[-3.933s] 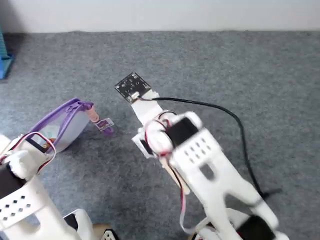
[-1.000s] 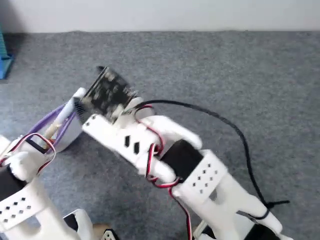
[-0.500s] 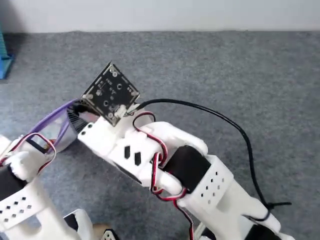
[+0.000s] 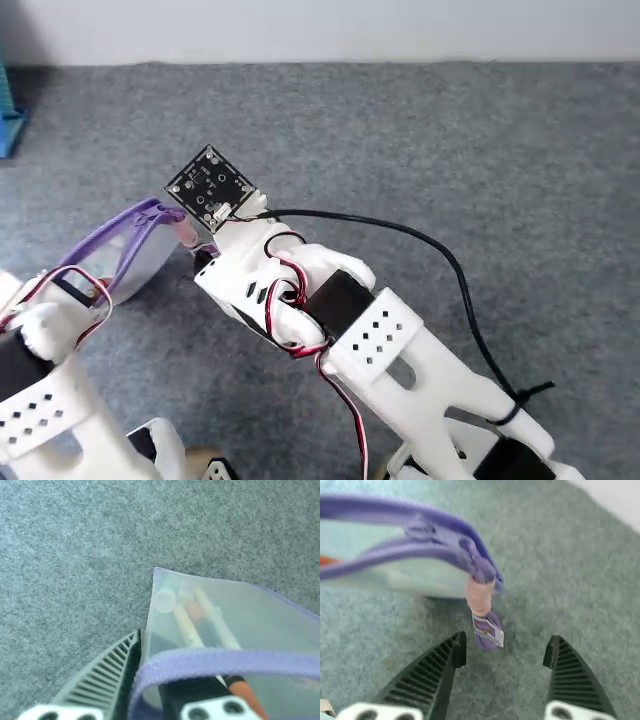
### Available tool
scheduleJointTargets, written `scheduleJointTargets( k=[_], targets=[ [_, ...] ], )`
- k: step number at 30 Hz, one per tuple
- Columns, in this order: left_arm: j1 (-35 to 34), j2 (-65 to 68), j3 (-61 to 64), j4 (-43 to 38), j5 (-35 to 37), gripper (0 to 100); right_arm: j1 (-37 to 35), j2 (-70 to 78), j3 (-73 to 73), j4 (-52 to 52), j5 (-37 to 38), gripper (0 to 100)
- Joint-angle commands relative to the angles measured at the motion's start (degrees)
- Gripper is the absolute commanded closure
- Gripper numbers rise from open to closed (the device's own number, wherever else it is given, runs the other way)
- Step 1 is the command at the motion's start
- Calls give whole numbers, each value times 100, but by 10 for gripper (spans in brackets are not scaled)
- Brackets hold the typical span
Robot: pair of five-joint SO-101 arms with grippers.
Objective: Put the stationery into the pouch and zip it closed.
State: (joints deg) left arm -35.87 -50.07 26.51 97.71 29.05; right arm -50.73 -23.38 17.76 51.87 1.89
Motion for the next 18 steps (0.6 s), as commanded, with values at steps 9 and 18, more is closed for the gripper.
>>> scheduleJointTargets(
  k=[9,18],
  targets=[
    [-35,18,-13,-123,53,988,-119,629,-88,-1288,-18,800],
    [-35,18,4,-132,53,988,-119,690,-167,-1437,-18,800]
  ],
)
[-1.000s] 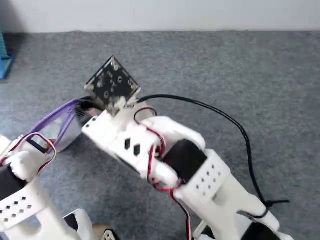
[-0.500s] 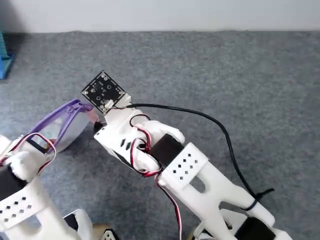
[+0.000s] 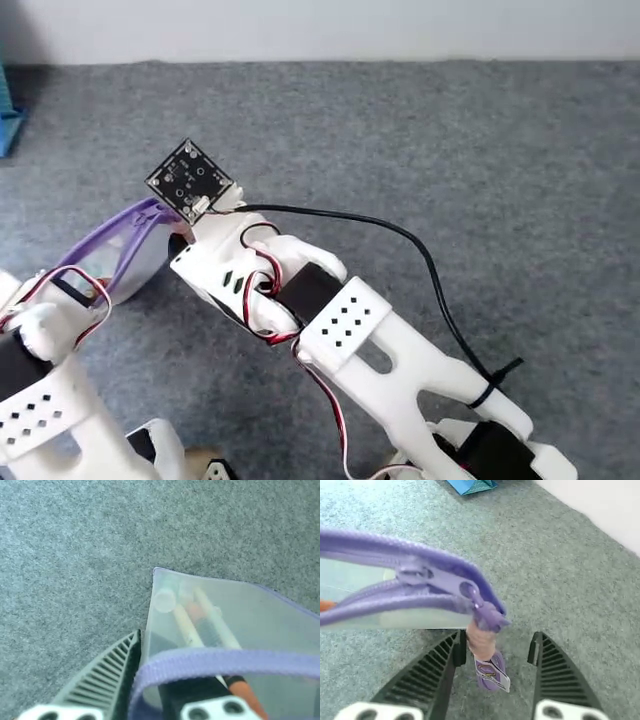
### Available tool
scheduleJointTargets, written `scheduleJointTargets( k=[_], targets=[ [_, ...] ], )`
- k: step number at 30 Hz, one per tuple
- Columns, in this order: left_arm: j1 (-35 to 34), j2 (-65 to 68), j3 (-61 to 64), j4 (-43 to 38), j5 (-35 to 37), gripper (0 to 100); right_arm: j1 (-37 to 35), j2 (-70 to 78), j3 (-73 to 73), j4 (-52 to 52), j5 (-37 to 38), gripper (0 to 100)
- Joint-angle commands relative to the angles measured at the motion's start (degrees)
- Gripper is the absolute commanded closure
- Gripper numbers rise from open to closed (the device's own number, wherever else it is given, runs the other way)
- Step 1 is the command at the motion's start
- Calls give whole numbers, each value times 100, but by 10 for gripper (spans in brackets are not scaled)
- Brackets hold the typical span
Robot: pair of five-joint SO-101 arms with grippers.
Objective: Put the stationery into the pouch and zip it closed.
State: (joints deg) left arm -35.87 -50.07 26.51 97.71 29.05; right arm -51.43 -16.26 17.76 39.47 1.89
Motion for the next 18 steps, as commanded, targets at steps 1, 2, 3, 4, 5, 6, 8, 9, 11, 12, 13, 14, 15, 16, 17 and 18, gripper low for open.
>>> scheduleJointTargets(
  k=[1,2,3,4,5,6,8,9,11,12,13,14,15,16,17,18],
  targets=[
    [-26,18,4,-132,53,988,-48,-22,-176,-259,-18,801],
    [-26,18,4,-132,53,988,-48,-22,-176,-277,-18,801],
    [-26,18,4,-132,53,988,-66,-13,-176,-268,-18,801],
    [-26,18,4,-132,53,988,-92,-13,-158,-259,-18,801],
    [-26,18,4,-132,53,988,-92,-13,-149,-251,-18,801],
    [-26,18,4,-132,53,988,-101,-13,-149,-251,-18,801],
    [-26,18,4,-132,53,988,-101,-13,-149,-277,-18,801],
    [-26,18,4,-123,53,988,-110,-13,-149,-295,-18,801],
    [-26,18,4,-114,53,988,-145,-13,-141,-303,-18,801],
    [-26,18,4,-114,53,988,-154,-13,-141,-295,-18,801],
    [-26,18,4,-105,53,988,-163,-13,-141,-286,-18,801],
    [-26,18,13,-105,53,988,-163,-13,-141,-286,-18,801],
    [-26,18,13,-105,53,988,-163,-13,-141,-286,-18,807],
    [-26,18,13,-105,53,988,-163,-13,-141,-286,-18,824],
    [-26,18,13,-105,53,988,-163,-13,-141,-295,-18,848],
    [-26,18,13,-105,53,988,-163,-13,-141,-295,-18,880]
  ],
)
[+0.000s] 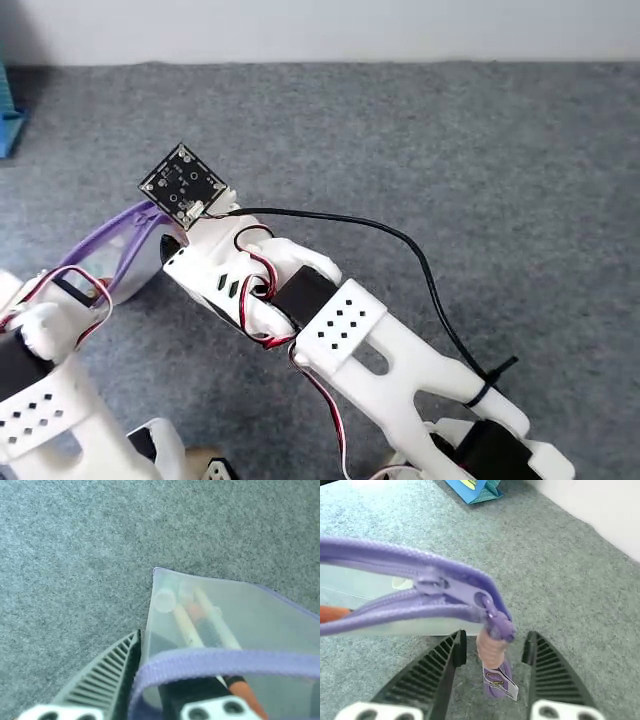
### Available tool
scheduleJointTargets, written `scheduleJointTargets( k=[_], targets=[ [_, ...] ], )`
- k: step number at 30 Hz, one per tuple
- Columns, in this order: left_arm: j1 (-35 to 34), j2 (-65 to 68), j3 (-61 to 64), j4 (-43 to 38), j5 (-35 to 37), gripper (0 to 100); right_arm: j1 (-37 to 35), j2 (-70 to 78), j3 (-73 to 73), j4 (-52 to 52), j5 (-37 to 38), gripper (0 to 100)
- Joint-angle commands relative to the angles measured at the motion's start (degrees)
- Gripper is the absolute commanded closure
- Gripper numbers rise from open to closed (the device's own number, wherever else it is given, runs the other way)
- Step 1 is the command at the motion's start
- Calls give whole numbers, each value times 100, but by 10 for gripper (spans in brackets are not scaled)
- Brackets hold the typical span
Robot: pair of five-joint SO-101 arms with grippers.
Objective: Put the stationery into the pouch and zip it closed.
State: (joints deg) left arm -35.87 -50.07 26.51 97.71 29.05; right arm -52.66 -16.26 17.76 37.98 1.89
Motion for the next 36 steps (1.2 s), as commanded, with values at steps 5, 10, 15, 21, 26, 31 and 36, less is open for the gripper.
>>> scheduleJointTargets(
  k=[5,10,15,21,26,31,36],
  targets=[
    [-26,18,13,-123,53,988,-40,-13,-141,-163,-18,989],
    [-26,18,13,-105,53,988,-13,-40,-141,-145,-18,990],
    [-26,18,4,-105,53,988,-13,-22,-141,-119,-18,986],
    [-35,18,13,-105,53,988,-22,-13,-132,-22,-18,795],
    [-35,18,13,-105,53,988,-22,66,-158,-48,-18,850],
    [-35,18,13,-97,53,988,-31,303,-176,-75,-18,875],
    [-44,18,13,-97,53,988,-13,321,-176,-75,-18,876]
  ],
)
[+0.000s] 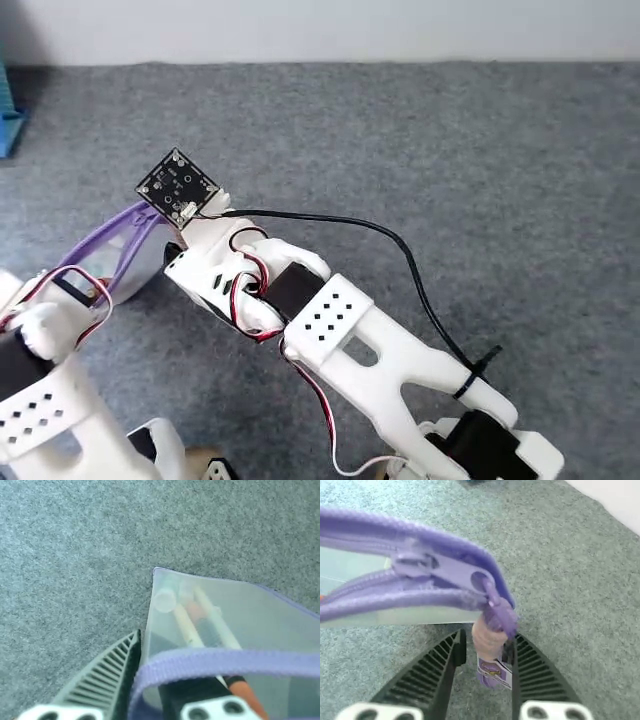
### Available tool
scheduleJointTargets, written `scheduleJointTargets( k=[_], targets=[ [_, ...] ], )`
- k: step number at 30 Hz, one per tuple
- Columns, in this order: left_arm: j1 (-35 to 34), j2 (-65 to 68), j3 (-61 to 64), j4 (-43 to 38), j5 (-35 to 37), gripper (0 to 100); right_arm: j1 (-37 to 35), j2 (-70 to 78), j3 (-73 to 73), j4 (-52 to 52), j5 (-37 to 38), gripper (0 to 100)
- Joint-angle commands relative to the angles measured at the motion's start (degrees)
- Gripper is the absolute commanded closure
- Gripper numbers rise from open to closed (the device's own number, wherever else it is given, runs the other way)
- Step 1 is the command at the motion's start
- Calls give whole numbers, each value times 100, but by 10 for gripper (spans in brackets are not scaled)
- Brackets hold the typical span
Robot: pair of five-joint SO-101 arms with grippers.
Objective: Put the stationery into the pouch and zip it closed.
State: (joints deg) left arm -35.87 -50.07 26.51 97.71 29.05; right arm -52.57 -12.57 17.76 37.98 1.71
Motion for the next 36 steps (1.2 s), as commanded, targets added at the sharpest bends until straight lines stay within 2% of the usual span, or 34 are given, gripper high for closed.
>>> scheduleJointTargets(
  k=[1,14,16,18,21,30,33,36],
  targets=[
    [-44,18,13,-97,53,988,-22,-57,-176,-75,0,876],
    [-44,18,22,-97,53,988,-22,-66,-176,-435,18,877],
    [-44,18,22,-97,53,988,-22,-75,-176,-426,176,912],
    [-44,18,22,-97,53,988,-22,-145,-176,-426,281,992],
    [-44,18,22,-97,53,988,-13,-233,-149,-409,281,978],
    [18,35,-84,-193,-97,987,-13,-1086,-149,646,255,991],
    [299,53,-268,-431,-598,973,-13,-1552,-149,1095,255,991],
    [835,70,-435,-747,-791,897,-13,-2070,-149,1727,202,991]
  ],
)
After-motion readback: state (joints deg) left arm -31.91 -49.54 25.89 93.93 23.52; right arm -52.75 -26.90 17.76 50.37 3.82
